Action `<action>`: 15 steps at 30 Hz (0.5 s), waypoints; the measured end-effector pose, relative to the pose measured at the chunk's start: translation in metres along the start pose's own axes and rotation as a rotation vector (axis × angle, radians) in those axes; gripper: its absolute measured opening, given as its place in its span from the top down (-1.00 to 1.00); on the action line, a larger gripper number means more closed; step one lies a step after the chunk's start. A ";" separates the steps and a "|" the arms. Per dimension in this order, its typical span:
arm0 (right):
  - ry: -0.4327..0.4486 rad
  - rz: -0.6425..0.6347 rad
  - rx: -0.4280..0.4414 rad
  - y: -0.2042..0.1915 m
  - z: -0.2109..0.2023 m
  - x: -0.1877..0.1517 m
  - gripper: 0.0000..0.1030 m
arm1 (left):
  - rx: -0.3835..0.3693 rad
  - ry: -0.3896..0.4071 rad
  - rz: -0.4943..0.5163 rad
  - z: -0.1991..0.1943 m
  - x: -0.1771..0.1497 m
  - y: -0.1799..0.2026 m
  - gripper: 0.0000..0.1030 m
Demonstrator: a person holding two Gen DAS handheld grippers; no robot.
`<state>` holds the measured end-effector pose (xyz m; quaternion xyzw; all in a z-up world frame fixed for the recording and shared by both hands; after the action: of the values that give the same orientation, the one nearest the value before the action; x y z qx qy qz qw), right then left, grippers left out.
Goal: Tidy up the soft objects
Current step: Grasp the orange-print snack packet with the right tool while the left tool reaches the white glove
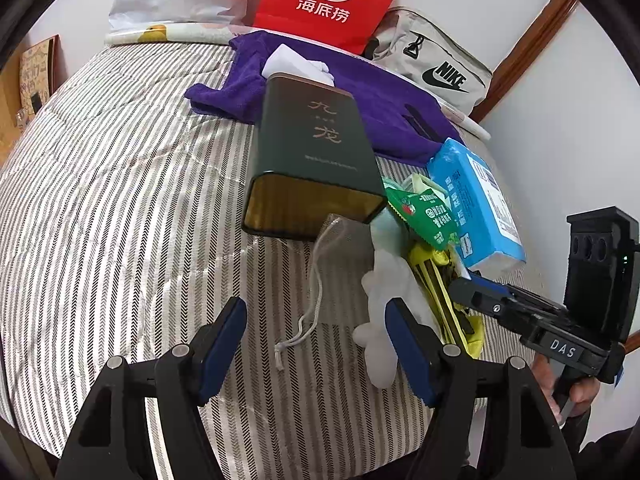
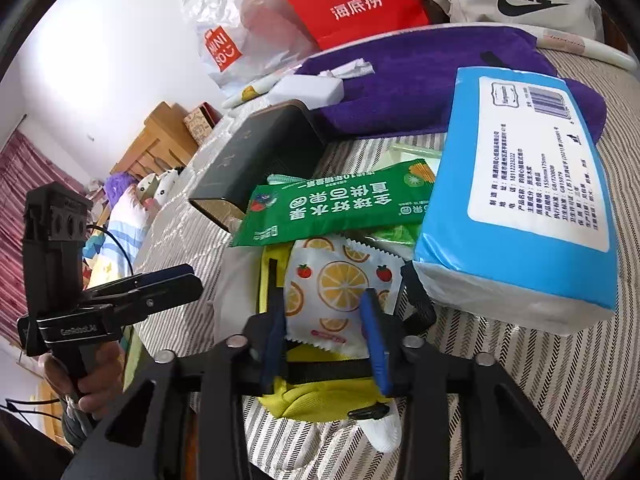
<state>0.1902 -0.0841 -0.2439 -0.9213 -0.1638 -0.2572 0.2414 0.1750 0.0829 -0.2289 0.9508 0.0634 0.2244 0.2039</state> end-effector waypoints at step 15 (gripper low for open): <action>0.012 -0.068 -0.145 0.004 -0.039 0.000 0.88 | 0.005 0.010 -0.002 -0.008 -0.003 0.003 -0.36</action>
<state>0.1761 -0.1083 -0.2159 -0.9286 -0.1743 -0.2821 0.1663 0.1685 0.0826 -0.2225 0.9500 0.0662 0.2289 0.2017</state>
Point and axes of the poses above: each gripper's, at about its wrist camera, not at the fingertips, and z roughly the way its jaws point, y to its right, x to its top, the point moved 7 cm from there along z, roughly the way its jaws point, and after that the axes turned 9 degrees about -z, right-handed, at the moved point
